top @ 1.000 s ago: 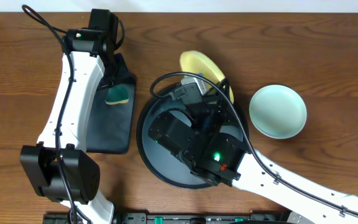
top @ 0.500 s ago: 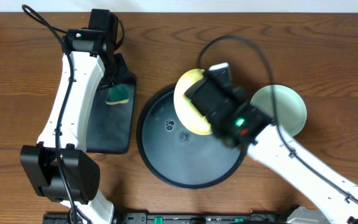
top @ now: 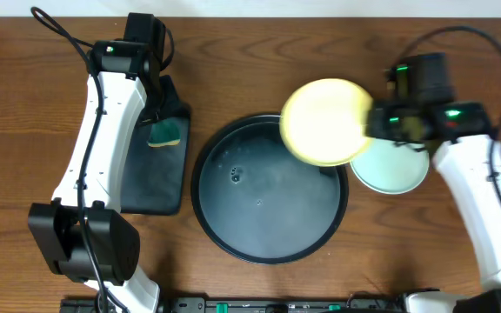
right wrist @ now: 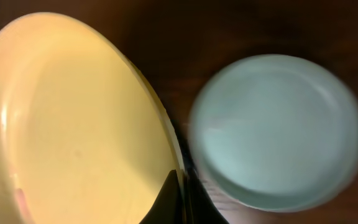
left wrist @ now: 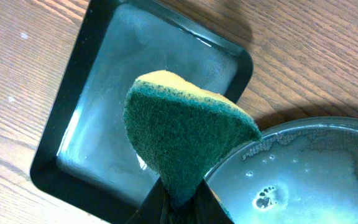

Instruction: Clean dirty plates on tray and stack at the side

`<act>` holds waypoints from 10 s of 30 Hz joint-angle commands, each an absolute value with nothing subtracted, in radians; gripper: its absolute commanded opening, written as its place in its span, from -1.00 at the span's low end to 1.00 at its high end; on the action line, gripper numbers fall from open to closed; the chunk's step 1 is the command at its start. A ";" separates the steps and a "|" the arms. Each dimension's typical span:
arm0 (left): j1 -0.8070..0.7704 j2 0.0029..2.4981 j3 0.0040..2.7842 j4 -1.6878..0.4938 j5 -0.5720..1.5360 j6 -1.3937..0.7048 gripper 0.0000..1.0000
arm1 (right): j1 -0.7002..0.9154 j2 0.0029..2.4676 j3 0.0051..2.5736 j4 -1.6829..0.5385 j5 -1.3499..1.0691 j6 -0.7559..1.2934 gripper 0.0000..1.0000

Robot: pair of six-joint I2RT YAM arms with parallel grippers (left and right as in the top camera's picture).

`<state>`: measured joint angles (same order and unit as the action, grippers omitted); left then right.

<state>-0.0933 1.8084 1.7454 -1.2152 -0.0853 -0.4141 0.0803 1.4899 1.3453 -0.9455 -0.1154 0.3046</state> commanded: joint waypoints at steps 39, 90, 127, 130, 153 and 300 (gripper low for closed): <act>-0.087 1.799 1.751 -1.224 -0.099 -0.326 -0.85 | -0.121 1.466 1.159 -0.850 0.081 0.293 -0.28; 0.022 1.322 1.471 -1.009 -0.097 -0.090 0.47 | 0.054 1.261 1.621 -0.923 -0.062 0.217 0.98; 0.022 1.313 1.470 -1.009 -0.097 -0.090 0.48 | 0.052 0.635 0.856 -0.346 -0.027 0.152 0.98; 0.022 1.313 1.470 -1.009 -0.097 -0.090 0.48 | 0.052 0.519 0.661 -0.202 -0.018 0.151 0.99; 0.022 1.313 1.470 -1.009 -0.097 -0.090 0.48 | 0.047 0.005 0.003 0.039 -0.009 0.213 0.99; 0.067 0.005 0.004 -0.066 -0.086 -0.083 0.49 | 0.047 0.007 0.006 -0.072 -0.035 0.223 0.99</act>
<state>0.0692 0.0101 0.0162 -0.0174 -0.0807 -0.0887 0.0490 0.0120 0.0071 -0.0681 -0.0299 0.2127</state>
